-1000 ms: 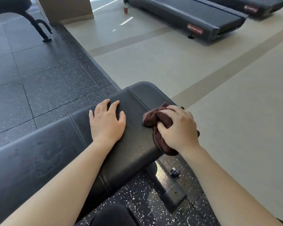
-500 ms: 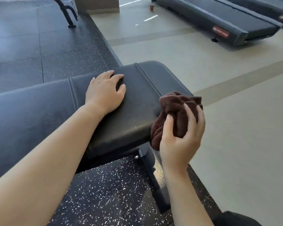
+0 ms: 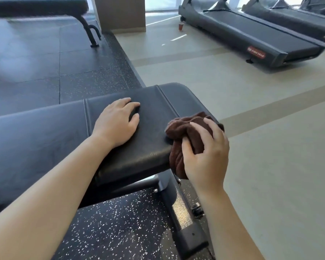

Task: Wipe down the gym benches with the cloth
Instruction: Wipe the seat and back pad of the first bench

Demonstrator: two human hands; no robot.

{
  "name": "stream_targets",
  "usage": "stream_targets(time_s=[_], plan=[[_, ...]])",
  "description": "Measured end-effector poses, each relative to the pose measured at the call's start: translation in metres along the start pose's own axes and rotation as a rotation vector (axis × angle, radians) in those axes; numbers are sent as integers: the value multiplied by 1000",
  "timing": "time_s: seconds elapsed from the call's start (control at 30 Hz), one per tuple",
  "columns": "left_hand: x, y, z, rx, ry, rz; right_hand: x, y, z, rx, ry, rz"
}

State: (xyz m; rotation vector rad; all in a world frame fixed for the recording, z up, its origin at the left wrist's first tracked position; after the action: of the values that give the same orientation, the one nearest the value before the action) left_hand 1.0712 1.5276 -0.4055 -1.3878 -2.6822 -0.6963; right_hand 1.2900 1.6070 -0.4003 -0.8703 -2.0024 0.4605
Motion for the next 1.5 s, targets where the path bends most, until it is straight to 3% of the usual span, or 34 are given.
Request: stream_targets(time_s=[0.07, 0.13, 0.27, 0.5, 0.7, 0.9, 1.1, 1.37, 1.5], plan=[[1, -1, 0, -5, -6, 3, 28, 8, 2, -22, -39, 74], [1, 0, 0, -5, -8, 2, 63, 17, 16, -75, -183, 150], [0, 0, 0, -7, -7, -9, 99, 16, 46, -130, -468, 110], [7, -3, 1, -14, -5, -42, 94, 29, 47, -119, -377, 67], [5, -2, -2, -1, -24, -103, 146, 29, 87, -78, -525, 120], [6, 4, -7, 6, -11, -130, 127, 30, 85, -56, -565, -70], [7, 4, -8, -16, -4, -143, 173, 17, 137, -96, -682, -65], [6, 2, -6, -33, -7, -125, 149, 6, 130, -68, -647, -192], [5, -12, -9, -6, -71, -122, 173, -1, 159, -164, -717, -66]])
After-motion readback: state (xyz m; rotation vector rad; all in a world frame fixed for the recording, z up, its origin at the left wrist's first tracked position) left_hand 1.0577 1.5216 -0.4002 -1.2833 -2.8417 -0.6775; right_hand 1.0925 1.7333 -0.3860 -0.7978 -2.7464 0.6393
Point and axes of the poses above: each hand's wrist, its own x-axis towards the middle knuckle, its own z-axis out of the palm, y = z × x, the point moved 7 cm from there along x, towards the middle knuckle, and after that the axes turned 2 degrees about -x, right-handed, at the moved point
